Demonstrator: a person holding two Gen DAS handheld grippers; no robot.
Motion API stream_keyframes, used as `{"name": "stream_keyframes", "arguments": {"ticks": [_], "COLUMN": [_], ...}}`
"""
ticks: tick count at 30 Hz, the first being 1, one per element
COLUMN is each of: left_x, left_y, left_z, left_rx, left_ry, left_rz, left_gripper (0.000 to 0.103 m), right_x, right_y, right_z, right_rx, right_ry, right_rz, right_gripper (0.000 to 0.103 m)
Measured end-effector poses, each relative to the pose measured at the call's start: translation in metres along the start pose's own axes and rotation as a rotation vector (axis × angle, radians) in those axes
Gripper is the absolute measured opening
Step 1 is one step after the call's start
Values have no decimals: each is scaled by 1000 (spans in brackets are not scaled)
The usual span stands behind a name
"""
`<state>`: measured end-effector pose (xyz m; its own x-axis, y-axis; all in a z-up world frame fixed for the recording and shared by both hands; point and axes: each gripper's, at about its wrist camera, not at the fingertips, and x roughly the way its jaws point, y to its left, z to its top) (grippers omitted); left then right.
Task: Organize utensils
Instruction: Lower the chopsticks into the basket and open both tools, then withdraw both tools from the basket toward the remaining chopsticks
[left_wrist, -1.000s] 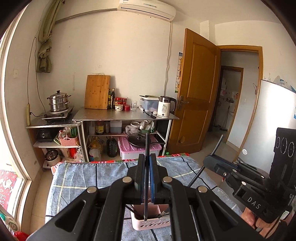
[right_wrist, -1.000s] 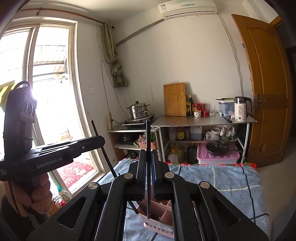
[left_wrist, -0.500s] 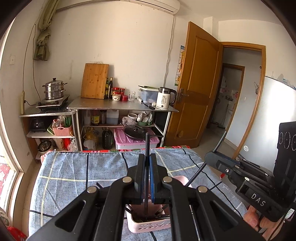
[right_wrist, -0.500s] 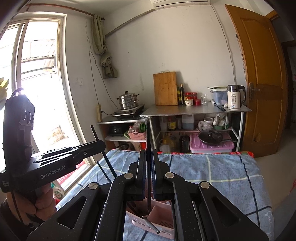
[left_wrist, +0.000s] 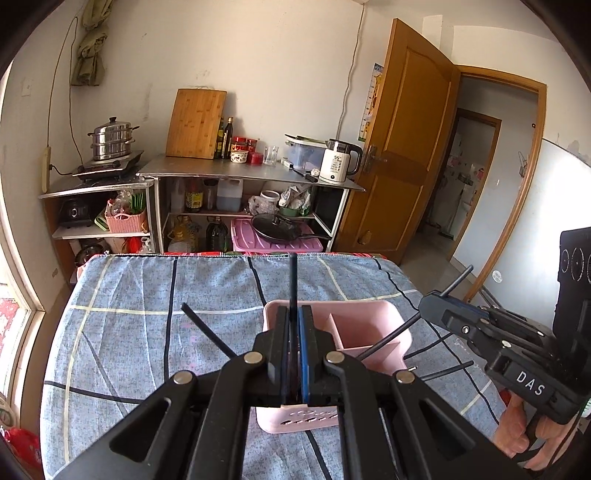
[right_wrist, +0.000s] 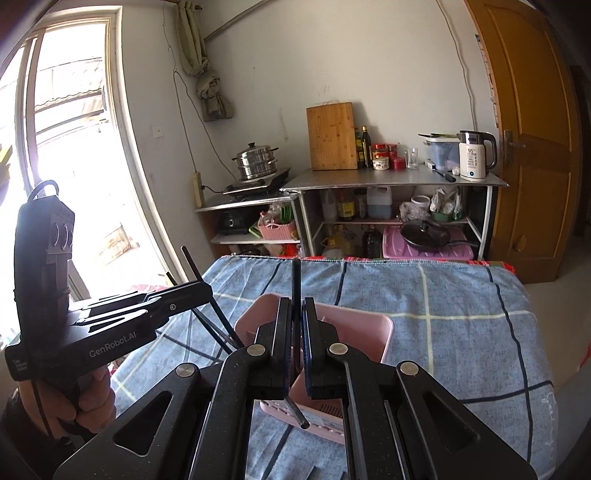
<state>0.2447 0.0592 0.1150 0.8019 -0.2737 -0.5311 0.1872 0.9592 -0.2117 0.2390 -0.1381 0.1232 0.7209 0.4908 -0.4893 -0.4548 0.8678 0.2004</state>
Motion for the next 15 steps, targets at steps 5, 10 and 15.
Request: {"name": "stream_keyframes", "arguments": {"ticks": [5, 10, 15], "left_x": [-15, -37, -62], "left_y": [1, 3, 2], "left_z": [2, 1, -12], "left_rx": [-8, -22, -26], "left_ry": [-37, -79, -122], "left_rz": [7, 12, 22], "left_gripper": [33, 35, 37], "right_x": [-13, -33, -57], "right_y": [-4, -4, -5], "right_z": [2, 1, -8], "right_rx": [7, 2, -2], "right_ry": [-24, -54, -83], "right_rz": [3, 3, -5], "right_gripper": [15, 16, 16]}}
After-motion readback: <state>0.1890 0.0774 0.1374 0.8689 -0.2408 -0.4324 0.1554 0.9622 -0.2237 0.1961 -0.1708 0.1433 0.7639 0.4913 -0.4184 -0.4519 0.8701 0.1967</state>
